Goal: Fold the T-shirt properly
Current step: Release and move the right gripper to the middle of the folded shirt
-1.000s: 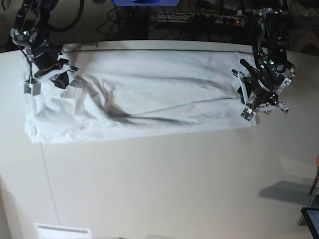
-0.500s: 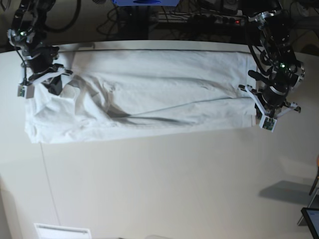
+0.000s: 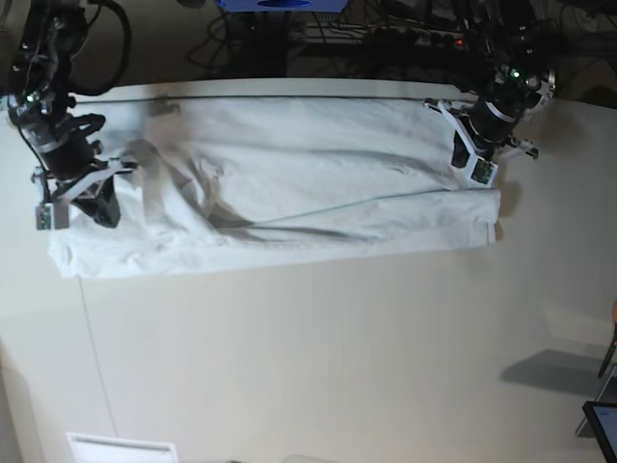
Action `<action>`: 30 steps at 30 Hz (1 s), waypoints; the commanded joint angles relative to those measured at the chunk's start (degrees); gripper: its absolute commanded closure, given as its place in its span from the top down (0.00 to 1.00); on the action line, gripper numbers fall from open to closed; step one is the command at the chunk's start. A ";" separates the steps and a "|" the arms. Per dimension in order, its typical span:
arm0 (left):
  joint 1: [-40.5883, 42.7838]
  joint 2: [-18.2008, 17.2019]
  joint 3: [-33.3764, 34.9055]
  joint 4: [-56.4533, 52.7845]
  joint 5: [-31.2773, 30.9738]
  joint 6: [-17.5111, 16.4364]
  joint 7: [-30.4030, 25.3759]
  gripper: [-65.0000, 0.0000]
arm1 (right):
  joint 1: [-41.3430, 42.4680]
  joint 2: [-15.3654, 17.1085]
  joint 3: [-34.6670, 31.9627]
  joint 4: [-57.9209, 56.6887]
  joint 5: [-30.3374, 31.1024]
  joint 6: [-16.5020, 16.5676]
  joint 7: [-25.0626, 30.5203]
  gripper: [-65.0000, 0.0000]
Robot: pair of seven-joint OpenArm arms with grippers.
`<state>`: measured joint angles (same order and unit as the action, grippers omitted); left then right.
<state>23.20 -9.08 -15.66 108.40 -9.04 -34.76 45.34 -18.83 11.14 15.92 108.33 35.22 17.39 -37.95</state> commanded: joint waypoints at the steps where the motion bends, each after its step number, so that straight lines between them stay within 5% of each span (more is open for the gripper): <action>1: -0.30 -0.81 0.06 -0.49 1.61 0.17 -1.61 0.00 | 1.99 0.86 -1.55 -0.51 0.78 0.42 1.52 0.00; 7: -5.84 -0.63 0.32 -10.95 10.66 0.17 -7.67 0.00 | 8.06 1.66 -5.94 -9.39 0.78 0.42 1.78 0.00; 16: -11.99 -0.63 0.32 -13.50 11.81 0.17 -7.41 0.00 | 8.06 1.57 -5.42 -17.39 0.78 0.33 2.48 0.00; 26: -16.83 -0.63 -0.12 -8.66 11.10 0.17 -3.28 0.00 | 8.68 2.09 -5.94 -6.14 0.78 0.24 3.45 0.01; 30: -16.39 0.60 -0.30 -1.81 11.02 0.08 -1.96 0.00 | 12.72 4.91 -10.69 -2.09 0.78 0.15 -0.68 0.06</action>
<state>7.16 -8.32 -15.86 105.45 2.44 -34.74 44.38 -6.74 15.73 5.23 105.16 34.96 16.80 -39.72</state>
